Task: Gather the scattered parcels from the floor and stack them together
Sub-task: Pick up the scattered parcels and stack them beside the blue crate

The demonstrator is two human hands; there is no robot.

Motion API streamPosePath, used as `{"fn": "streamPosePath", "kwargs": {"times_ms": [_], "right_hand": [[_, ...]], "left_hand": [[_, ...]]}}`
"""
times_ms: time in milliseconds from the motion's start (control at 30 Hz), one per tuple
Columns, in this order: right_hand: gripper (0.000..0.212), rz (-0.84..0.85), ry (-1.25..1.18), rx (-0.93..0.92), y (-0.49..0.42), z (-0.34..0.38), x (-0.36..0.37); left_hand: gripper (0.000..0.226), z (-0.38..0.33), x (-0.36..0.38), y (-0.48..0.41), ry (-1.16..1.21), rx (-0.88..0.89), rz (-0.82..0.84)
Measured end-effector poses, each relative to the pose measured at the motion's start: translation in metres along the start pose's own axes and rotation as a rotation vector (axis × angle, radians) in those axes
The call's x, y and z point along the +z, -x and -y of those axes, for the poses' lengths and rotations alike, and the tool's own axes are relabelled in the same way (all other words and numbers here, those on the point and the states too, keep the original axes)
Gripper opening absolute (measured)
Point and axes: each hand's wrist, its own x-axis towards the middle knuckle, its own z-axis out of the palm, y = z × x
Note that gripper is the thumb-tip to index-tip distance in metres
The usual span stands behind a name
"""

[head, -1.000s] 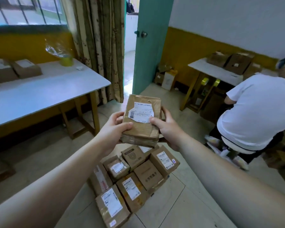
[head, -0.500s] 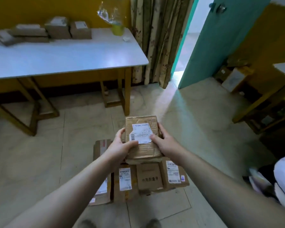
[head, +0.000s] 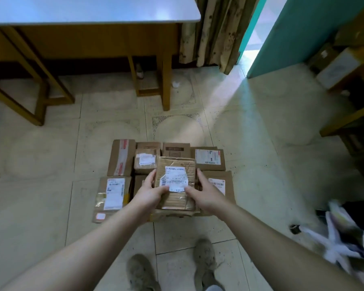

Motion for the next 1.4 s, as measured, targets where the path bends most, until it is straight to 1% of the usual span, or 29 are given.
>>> {"fn": "streamPosePath", "kwargs": {"times_ms": [100, 233, 300, 367, 433, 467, 567, 700, 800, 1000, 1100, 1233, 1333, 1400], "right_hand": [[0.065, 0.001, 0.03, 0.034, -0.04, -0.041, -0.009], [0.072, -0.057, 0.222, 0.029, -0.099, -0.105, -0.028], [0.071, -0.087, 0.342, 0.004, -0.124, -0.133, -0.036], [0.071, -0.138, 0.52, -0.018, -0.145, -0.155, -0.041], [0.075, -0.155, 0.7, 0.013, -0.161, -0.174, -0.042], [0.077, -0.142, 0.743, 0.044, -0.166, -0.182, -0.041], [0.082, -0.127, 0.767, 0.096, -0.177, -0.2, -0.036], [0.081, -0.181, 0.776, 0.042, -0.183, -0.21, -0.026], [0.081, -0.193, 0.771, 0.035, -0.182, -0.217, -0.02], [0.081, -0.179, 0.774, 0.049, -0.183, -0.219, -0.02], [0.082, -0.166, 0.784, 0.063, -0.181, -0.216, -0.019], [0.082, -0.171, 0.794, 0.071, -0.178, -0.21, -0.021], [0.082, -0.227, 0.8, 0.042, -0.175, -0.208, -0.026], [0.083, -0.256, 0.813, 0.029, -0.174, -0.209, -0.026]], "left_hand": [[0.07, 0.038, 0.014, -0.034, 0.057, -0.057, -0.056], [0.071, 0.086, 0.039, -0.089, 0.049, -0.097, -0.144], [0.071, 0.106, 0.051, -0.116, 0.063, -0.111, -0.185], [0.071, 0.122, 0.061, -0.139, 0.088, -0.13, -0.201], [0.072, 0.136, 0.068, -0.156, 0.11, -0.147, -0.191], [0.073, 0.143, 0.07, -0.162, 0.116, -0.152, -0.186], [0.075, 0.16, 0.074, -0.177, 0.122, -0.151, -0.177], [0.074, 0.172, 0.073, -0.194, 0.147, -0.161, -0.175], [0.074, 0.178, 0.069, -0.203, 0.103, -0.144, -0.144], [0.078, 0.173, 0.067, -0.208, -0.103, -0.133, -0.043], [0.082, 0.166, 0.061, -0.205, -0.279, -0.128, -0.04], [0.081, 0.156, 0.047, -0.194, -0.417, -0.043, -0.056], [0.088, 0.148, 0.034, -0.186, -0.663, 0.085, -0.078], [0.102, 0.146, 0.034, -0.183, -0.88, 0.13, -0.009]]}}
